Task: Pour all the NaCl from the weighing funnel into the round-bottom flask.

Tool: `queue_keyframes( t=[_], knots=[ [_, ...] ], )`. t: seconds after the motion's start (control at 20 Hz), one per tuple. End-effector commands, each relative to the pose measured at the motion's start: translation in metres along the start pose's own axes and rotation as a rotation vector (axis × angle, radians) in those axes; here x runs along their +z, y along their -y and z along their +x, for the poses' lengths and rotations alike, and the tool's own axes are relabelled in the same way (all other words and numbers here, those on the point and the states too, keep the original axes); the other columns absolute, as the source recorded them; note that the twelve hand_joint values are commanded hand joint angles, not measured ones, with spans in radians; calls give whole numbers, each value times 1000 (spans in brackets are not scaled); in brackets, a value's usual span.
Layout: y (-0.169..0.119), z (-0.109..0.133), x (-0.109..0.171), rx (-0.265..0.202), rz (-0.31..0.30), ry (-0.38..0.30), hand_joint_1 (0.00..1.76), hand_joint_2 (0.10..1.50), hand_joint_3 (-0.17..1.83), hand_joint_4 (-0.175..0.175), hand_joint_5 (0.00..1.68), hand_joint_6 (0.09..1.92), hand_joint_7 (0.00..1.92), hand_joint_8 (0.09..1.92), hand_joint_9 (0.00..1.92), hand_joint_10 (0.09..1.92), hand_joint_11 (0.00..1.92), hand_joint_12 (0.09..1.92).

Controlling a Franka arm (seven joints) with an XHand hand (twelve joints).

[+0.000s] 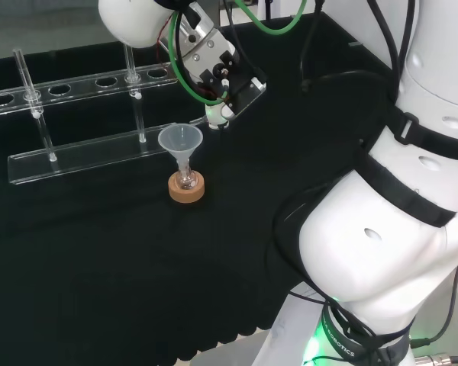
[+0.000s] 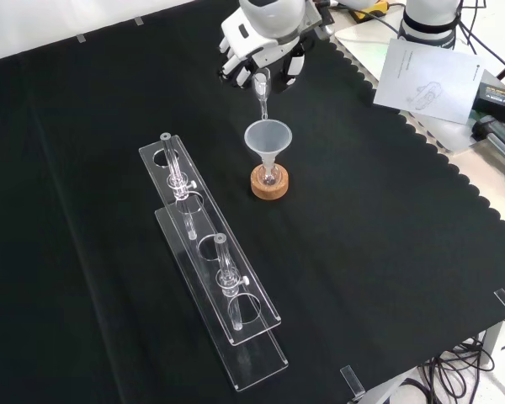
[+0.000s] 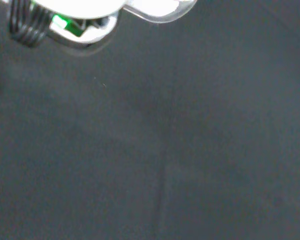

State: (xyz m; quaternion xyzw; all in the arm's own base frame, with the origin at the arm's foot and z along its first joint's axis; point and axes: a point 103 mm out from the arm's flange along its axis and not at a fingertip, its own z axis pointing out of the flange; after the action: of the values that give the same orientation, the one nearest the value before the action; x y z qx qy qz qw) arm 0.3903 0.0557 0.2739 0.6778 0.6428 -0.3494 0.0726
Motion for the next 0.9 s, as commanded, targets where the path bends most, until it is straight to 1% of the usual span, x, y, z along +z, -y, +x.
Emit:
queue_keyframes(
  t=[0.05, 0.6, 0.9],
  knots=[
    [0, 2, -2, 0, 0, 30, 1123, 651, 663, 175, 1270, 683, 596, 659, 1029, 318, 830, 1030],
    [-4, 5, -8, -2, 4, 73, 1123, 650, 666, 175, 1269, 686, 596, 659, 1033, 313, 831, 1028],
    [-7, 8, -11, -4, 3, 125, 1123, 650, 667, 175, 1269, 687, 596, 659, 1034, 310, 831, 1026]
  ],
)
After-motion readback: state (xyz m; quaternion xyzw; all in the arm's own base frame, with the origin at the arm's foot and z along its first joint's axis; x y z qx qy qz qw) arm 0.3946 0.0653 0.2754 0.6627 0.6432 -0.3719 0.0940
